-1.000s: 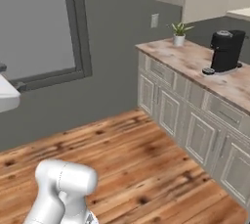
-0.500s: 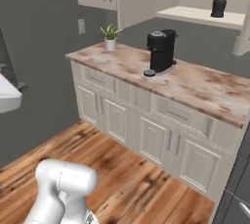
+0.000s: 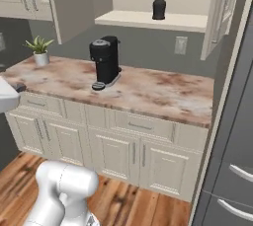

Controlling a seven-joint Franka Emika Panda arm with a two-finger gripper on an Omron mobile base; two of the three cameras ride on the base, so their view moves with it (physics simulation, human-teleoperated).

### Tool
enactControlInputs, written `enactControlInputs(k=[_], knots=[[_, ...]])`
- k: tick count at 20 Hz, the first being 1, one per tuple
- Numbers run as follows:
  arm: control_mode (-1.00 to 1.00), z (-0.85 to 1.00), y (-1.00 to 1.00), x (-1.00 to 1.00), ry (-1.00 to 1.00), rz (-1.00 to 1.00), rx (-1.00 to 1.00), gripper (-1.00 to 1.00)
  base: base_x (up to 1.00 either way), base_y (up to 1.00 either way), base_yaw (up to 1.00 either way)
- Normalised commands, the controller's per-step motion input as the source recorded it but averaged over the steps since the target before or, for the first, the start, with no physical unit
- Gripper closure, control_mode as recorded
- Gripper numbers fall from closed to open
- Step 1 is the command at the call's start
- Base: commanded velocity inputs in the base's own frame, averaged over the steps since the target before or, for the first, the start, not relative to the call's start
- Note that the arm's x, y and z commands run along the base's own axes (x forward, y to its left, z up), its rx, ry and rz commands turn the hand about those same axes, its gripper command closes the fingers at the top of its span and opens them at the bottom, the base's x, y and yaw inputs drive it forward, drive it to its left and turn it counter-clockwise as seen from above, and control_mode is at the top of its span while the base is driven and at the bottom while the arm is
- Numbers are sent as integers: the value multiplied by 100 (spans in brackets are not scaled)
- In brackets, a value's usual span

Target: Open the cabinet directly in front. Then move the liquor and the mug to the dining counter with the candle on it.

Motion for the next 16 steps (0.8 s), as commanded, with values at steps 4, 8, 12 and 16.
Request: enactControlInputs(k=[4,8,12,16], knots=[[100,0,0,0,0,0,0,-100,31,-10,-12],[100,0,0,0,0,0,0,-100,2,-57,0],[100,0,0,0,0,0,0,-100,13,-73,2],[100,0,0,0,0,0,0,-100,33,-50,2]])
